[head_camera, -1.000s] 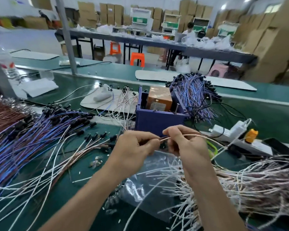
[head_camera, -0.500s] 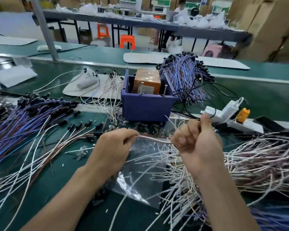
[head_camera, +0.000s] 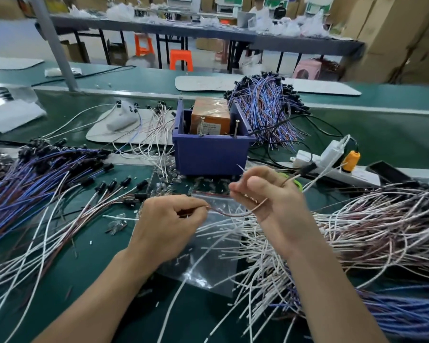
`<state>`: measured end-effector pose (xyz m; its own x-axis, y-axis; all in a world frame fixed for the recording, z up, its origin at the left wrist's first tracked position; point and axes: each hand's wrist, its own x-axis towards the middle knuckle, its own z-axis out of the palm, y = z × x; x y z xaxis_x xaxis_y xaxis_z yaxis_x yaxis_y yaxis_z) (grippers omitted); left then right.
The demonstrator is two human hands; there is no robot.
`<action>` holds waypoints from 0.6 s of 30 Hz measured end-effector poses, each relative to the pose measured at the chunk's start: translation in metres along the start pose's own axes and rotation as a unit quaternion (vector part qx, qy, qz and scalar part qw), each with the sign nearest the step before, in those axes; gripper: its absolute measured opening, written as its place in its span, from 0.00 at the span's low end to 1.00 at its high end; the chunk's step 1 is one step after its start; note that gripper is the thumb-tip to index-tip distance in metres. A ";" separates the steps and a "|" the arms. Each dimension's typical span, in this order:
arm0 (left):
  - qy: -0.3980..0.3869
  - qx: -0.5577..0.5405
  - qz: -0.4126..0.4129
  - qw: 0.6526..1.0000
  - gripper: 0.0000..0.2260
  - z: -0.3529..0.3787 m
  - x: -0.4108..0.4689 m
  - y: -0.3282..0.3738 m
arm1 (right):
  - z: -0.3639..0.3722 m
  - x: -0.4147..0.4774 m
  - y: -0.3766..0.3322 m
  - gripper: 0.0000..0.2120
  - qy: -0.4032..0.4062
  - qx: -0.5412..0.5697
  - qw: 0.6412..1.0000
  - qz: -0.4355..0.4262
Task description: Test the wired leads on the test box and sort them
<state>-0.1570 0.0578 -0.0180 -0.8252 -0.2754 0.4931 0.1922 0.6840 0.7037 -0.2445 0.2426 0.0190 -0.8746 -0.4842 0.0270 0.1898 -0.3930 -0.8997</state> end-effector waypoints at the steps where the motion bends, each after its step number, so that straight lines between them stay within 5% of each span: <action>1: 0.003 -0.003 -0.002 1.000 0.16 -0.001 0.001 0.001 | 0.004 -0.001 0.003 0.05 -0.014 -0.062 0.998 -0.006; 5: 0.002 -0.041 -0.023 0.999 0.12 -0.004 0.001 0.002 | 0.012 -0.007 0.009 0.08 -0.048 -0.272 0.961 -0.013; 10: -0.008 -0.095 -0.062 0.994 0.10 -0.005 0.003 0.004 | 0.012 -0.009 0.008 0.09 -0.102 -0.319 0.942 0.033; 18: 0.041 -0.183 -0.103 0.977 0.07 -0.003 0.008 0.002 | 0.009 -0.005 0.015 0.07 -0.037 -0.348 0.936 0.043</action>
<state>-0.1618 0.0552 -0.0108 -0.8244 -0.4443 0.3506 0.2163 0.3252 0.9206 -0.2332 0.2324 0.0096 -0.8309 -0.5540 -0.0520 -0.1014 0.2425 -0.9648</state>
